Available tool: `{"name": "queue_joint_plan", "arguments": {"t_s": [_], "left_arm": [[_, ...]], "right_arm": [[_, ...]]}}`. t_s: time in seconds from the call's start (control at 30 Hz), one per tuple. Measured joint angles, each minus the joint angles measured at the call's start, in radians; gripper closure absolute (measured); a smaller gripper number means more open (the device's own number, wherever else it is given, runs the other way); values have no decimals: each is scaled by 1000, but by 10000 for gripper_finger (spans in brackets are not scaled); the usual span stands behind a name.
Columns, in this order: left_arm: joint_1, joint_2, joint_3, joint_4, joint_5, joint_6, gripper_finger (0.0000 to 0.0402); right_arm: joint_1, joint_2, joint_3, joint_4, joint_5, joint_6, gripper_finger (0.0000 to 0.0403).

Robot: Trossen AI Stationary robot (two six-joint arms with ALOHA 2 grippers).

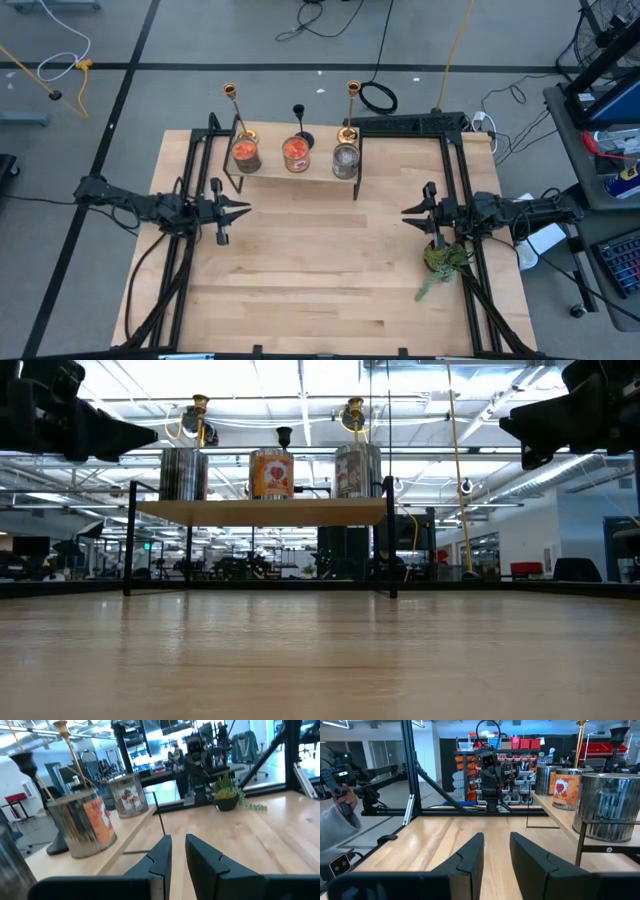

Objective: Pick & Place candle stick holders
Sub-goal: Return to Home Position

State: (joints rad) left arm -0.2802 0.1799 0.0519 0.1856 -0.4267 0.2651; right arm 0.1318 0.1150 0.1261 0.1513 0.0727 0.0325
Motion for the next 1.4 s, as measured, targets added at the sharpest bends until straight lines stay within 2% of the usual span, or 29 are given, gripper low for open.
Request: {"name": "queue_joint_plan", "arguments": {"t_s": [0.17, 0.37, 0.53, 0.73, 1.03, 1.27, 1.4], "left_arm": [[0, 0, -20, -2, -21, 8, 341], [47, 0, -20, 55, -36, 100, 341], [155, 0, -20, 33, 74, 91, 341], [299, 0, -20, -17, 190, 13, 341], [422, 1, -37, -72, 378, -68, 341], [466, 2, -37, -70, 401, -90, 341], [470, 2, -37, -122, 403, -119, 341]], "right_arm": [[0, 0, 0, 0, 0, -17, 312], [0, 0, 0, -27, 0, -15, 315], [-1, 0, 0, -32, -16, -18, 321], [0, 0, -3, -29, -128, -46, 328], [0, -19, -53, -31, -124, -60, 328], [0, -52, -69, -36, -123, -69, 328], [0, -54, -70, -69, -122, -80, 328]]}}
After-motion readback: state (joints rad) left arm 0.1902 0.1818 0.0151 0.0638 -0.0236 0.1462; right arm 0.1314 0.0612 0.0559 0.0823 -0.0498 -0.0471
